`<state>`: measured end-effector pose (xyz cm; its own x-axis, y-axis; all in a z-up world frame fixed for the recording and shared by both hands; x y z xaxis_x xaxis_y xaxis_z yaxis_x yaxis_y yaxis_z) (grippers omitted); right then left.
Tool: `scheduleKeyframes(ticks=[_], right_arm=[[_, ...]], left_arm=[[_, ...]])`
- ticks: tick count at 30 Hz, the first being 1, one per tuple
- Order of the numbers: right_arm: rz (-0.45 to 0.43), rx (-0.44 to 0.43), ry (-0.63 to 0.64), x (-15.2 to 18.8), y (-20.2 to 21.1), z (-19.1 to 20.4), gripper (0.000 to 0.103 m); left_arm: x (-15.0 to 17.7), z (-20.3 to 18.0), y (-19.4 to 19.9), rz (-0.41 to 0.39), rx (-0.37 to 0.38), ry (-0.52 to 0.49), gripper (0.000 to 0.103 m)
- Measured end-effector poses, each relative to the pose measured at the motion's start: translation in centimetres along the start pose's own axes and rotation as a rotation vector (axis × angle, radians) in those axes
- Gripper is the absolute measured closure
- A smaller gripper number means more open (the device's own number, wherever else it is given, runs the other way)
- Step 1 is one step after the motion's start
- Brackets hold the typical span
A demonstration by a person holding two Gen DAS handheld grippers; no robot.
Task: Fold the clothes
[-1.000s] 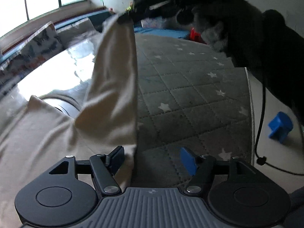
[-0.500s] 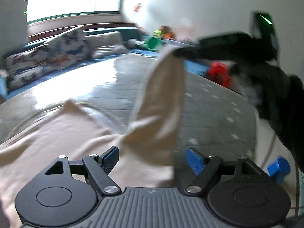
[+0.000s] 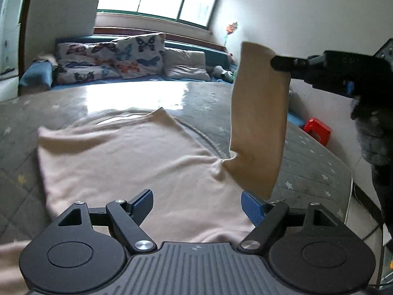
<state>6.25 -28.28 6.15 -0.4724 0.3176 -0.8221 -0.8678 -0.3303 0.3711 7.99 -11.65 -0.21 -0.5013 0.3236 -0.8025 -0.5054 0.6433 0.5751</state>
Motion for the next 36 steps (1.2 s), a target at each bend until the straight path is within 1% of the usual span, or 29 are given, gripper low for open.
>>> scheduleKeyframes(ticks=[4,5,6,7,10,14,19,21,24,26,29,30,34,35,36], right_arm=[[0.043,-0.047,0.109,3.0,-2.1,4.9,0.090],[0.071,-0.061,0.123,4.0,-2.9,5.8,0.090],[0.104,-0.072,0.134,5.2,-3.7,6.5,0.086],[0.134,-0.079,0.149,6.5,-4.5,7.1,0.084],[0.197,-0.095,0.179,9.2,-5.3,8.1,0.082],[0.236,-0.033,0.181,10.4,-4.4,5.5,0.082],[0.279,0.168,0.188,12.3,-2.2,-1.6,0.082],[0.296,0.208,0.168,13.0,-1.2,-3.9,0.082],[0.287,0.220,0.160,12.8,-1.2,-5.2,0.082],[0.276,0.206,0.163,12.3,-2.0,-5.0,0.082],[0.274,0.182,0.167,12.0,-3.6,-4.7,0.080],[0.279,0.175,0.173,12.0,-4.4,-4.6,0.078],[0.302,0.177,0.188,12.6,-6.6,-4.7,0.077],[0.297,0.183,0.202,12.7,-6.5,-4.8,0.079],[0.290,0.190,0.217,12.8,-6.5,-4.8,0.089]], left_arm=[[1.1,1.3,1.0,-0.010,-0.016,0.053,0.019],[1.4,1.7,1.2,-0.009,-0.022,0.064,0.019],[1.6,2.0,1.3,-0.007,-0.029,0.073,0.019],[1.9,2.3,1.4,-0.005,-0.036,0.081,0.019],[2.4,3.0,2.0,-0.002,-0.059,0.097,0.019],[2.9,3.7,3.1,-0.013,-0.087,0.110,0.020],[3.1,4.1,3.8,-0.029,-0.123,0.107,0.022],[3.3,4.3,3.5,-0.027,-0.138,0.103,0.025],[3.4,4.8,2.8,-0.009,-0.157,0.098,0.032],[3.4,5.1,2.4,0.002,-0.171,0.101,0.042],[3.4,5.5,2.0,0.011,-0.191,0.108,0.049],[3.5,5.7,1.9,0.015,-0.197,0.107,0.050],[3.8,5.9,1.6,0.037,-0.216,0.093,0.054],[3.9,6.0,1.5,0.040,-0.220,0.089,0.055],[3.9,6.0,1.4,0.040,-0.224,0.086,0.056]])
Point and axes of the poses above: each gripper's, at about its wrist camera, not at the fingertips, and y roughly against the way its jaws point, z to its left, x to its underside, the point moved 10 cm from there along -y, roughly the way its jaws point, and after that the axes turned 8 degrees about -y, right-handed, at the moved point
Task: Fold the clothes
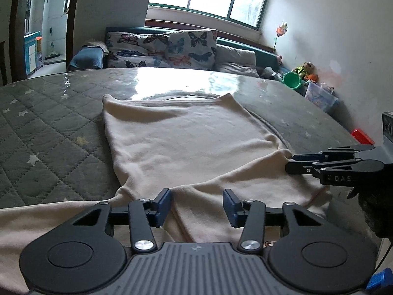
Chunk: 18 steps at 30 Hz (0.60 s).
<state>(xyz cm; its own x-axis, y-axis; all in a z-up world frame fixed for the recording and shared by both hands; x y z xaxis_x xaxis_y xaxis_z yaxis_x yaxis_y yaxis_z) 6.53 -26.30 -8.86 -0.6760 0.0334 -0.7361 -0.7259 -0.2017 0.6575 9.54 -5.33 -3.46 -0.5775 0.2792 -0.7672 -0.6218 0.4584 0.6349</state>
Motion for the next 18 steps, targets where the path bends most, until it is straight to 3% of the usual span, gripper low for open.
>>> scheduleKeyframes(ticks=[3,7,11,14,18], right_arm=[[-0.030,0.020,0.005,0.1,1.2,-0.4,0.099],[-0.051,0.059,-0.033,0.5,2.7,-1.7,0.099],[-0.037,0.062,-0.122,0.9,2.8,-3.5,0.083],[-0.090,0.033,-0.155,-0.4,3.9,-3.4,0.082],[-0.123,-0.003,-0.064,-1.6,3.6,-1.3,0.083]], left_arm=[[-0.2,0.0,-0.1,-0.006,-0.005,-0.004,0.063],[-0.7,-0.3,-0.1,-0.025,0.012,-0.005,0.063],[-0.7,-0.8,-0.7,-0.013,0.010,-0.023,0.063],[-0.8,-0.9,-0.5,-0.024,0.008,-0.034,0.063],[-1.3,-1.1,-0.1,-0.047,0.014,-0.037,0.063]])
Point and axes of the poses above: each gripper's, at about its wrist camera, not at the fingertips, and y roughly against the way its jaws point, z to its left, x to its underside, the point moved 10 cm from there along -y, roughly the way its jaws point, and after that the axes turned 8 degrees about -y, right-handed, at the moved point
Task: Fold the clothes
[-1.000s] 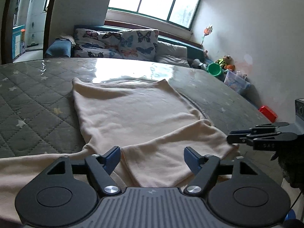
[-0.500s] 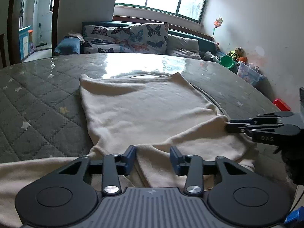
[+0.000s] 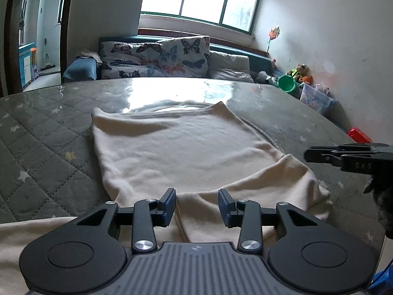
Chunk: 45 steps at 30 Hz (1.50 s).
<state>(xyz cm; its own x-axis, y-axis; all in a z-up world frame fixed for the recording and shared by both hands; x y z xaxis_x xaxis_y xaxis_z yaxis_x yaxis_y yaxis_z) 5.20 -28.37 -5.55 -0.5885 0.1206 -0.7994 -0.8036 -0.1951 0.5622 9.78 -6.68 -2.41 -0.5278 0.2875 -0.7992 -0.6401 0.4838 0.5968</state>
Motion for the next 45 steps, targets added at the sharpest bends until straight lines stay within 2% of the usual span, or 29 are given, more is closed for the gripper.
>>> scheduleKeyframes(ticks=[3,5,7,9,13,17,19,22,23,29,32,35,39,41,45], right_arm=[[0.033,-0.011,0.046,0.5,-1.8,0.7,0.085],[0.045,0.026,0.051,0.8,-2.9,-0.2,0.091],[0.039,0.072,0.044,0.7,-3.4,-1.5,0.090],[0.041,0.088,0.001,0.4,-3.0,-2.8,0.090],[0.031,0.109,0.005,0.4,-1.0,-4.0,0.090],[0.013,0.000,0.080,1.1,1.2,-0.8,0.090],[0.039,-0.033,0.130,2.4,1.6,0.7,0.090],[0.098,0.024,0.168,4.7,1.0,0.3,0.090],[0.092,0.031,0.170,5.0,1.1,0.0,0.090],[0.097,0.079,0.194,4.5,2.3,-0.8,0.090],[0.062,0.036,0.162,3.5,2.7,0.1,0.090],[0.055,-0.031,0.171,3.1,1.8,2.3,0.090],[0.138,-0.082,0.216,5.3,0.5,4.2,0.089],[0.144,-0.081,0.273,5.6,1.0,4.7,0.089],[0.129,-0.124,0.250,4.4,1.4,5.6,0.089]], left_arm=[[-0.1,-0.4,0.1,-0.004,0.008,-0.024,0.063],[0.1,-0.6,-0.1,0.007,0.000,-0.048,0.063],[0.3,-0.3,-0.4,0.024,-0.014,-0.058,0.063],[0.6,0.1,-0.5,0.035,-0.026,-0.059,0.063],[0.7,0.4,-0.3,0.031,-0.032,-0.047,0.063],[0.1,-0.9,0.5,-0.006,0.007,-0.076,0.063],[0.2,-1.7,0.3,0.002,0.023,-0.111,0.063],[0.8,-2.0,-0.4,0.034,0.015,-0.148,0.063],[1.1,-1.9,-0.6,0.045,0.008,-0.150,0.063],[1.4,-0.7,-0.5,0.053,-0.016,-0.128,0.063],[1.0,-1.5,0.2,0.027,0.010,-0.143,0.063],[1.3,-2.8,0.0,0.034,0.030,-0.189,0.063],[2.1,-2.9,-0.3,0.055,-0.002,-0.241,0.063],[2.3,-2.6,-0.1,0.055,-0.001,-0.237,0.062],[2.3,-1.9,0.9,0.037,-0.020,-0.202,0.061]])
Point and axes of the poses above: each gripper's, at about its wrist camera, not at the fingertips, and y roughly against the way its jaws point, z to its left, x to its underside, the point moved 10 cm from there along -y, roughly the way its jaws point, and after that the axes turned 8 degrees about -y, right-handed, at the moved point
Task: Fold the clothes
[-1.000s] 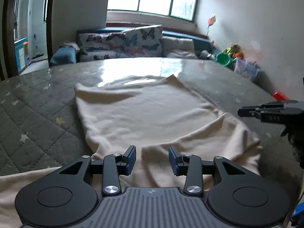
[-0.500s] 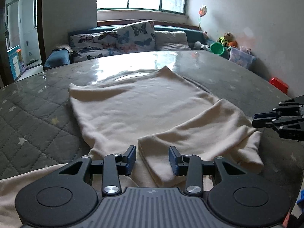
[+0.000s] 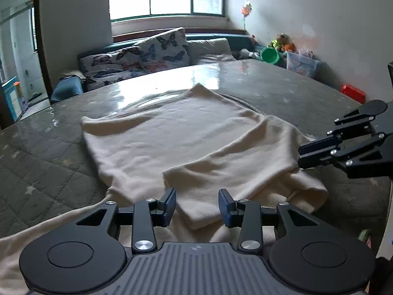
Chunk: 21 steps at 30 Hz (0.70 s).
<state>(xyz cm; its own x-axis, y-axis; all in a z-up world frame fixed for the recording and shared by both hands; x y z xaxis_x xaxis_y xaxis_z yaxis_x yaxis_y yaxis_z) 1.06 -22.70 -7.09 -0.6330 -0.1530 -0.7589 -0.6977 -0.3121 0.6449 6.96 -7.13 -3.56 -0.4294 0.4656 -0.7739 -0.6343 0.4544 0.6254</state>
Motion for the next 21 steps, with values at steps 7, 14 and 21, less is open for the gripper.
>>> scheduleKeyframes(ticks=[7,14,21], right_arm=[[0.023,-0.066,-0.014,-1.1,-2.5,1.9,0.089],[0.018,-0.167,0.041,-3.9,-4.8,5.3,0.089],[0.080,-0.208,0.059,-4.4,-8.7,7.3,0.088]], left_arm=[[2.2,4.4,4.2,-0.029,-0.178,0.177,0.061],[7.1,11.7,9.5,0.001,-0.492,0.415,0.061],[10.6,17.2,12.6,0.023,-0.716,0.578,0.055]])
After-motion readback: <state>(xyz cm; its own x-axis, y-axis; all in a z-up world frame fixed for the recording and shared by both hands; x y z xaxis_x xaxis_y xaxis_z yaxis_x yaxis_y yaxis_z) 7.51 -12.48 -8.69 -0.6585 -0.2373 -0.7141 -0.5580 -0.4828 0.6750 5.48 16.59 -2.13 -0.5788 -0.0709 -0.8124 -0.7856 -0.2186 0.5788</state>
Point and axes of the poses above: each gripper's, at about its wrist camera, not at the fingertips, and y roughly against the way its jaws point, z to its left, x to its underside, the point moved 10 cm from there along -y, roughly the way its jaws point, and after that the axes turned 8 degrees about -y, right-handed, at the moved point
